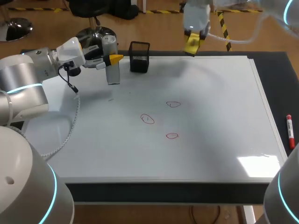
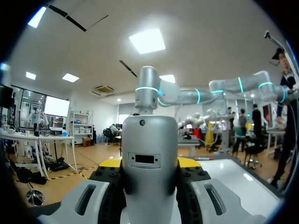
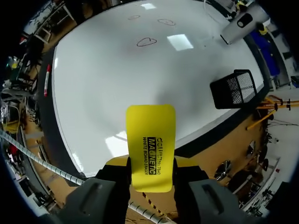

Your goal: Pick up the inspection probe, press it on each red-marked spot on the whiteboard one by one, put down the probe, pick up the eraser, and wipe off all the red marks.

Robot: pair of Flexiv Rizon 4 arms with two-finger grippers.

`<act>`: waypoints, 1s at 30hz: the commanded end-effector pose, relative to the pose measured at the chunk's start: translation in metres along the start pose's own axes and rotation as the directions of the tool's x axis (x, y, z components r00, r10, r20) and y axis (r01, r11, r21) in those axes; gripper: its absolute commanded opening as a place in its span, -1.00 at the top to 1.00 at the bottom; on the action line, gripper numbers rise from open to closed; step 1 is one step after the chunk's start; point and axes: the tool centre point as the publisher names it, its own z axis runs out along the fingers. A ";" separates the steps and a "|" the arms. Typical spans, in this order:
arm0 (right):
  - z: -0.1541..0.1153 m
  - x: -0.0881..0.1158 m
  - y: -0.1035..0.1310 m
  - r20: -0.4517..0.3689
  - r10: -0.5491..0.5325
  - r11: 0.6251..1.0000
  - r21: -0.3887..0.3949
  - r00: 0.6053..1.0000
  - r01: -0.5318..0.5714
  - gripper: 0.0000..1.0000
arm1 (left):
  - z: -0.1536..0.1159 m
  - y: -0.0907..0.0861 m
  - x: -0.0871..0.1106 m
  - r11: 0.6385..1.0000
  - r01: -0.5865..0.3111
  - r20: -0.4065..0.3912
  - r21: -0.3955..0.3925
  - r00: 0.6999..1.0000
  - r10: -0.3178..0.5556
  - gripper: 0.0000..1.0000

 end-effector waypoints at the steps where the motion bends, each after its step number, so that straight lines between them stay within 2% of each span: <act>1: -0.014 0.026 -0.003 0.018 0.036 0.999 0.006 0.999 -0.036 1.00 | 0.000 0.000 0.000 1.000 -0.001 0.000 0.002 1.000 0.001 1.00; 16: -0.026 0.093 -0.019 0.029 0.231 0.973 0.008 0.973 -0.231 1.00 | 0.000 0.000 0.000 1.000 -0.001 0.000 0.002 1.000 0.001 1.00; 30: -0.022 0.150 -0.032 0.000 0.330 0.944 0.016 0.944 -0.330 1.00 | 0.000 0.000 0.000 1.000 -0.001 0.000 0.002 1.000 0.001 1.00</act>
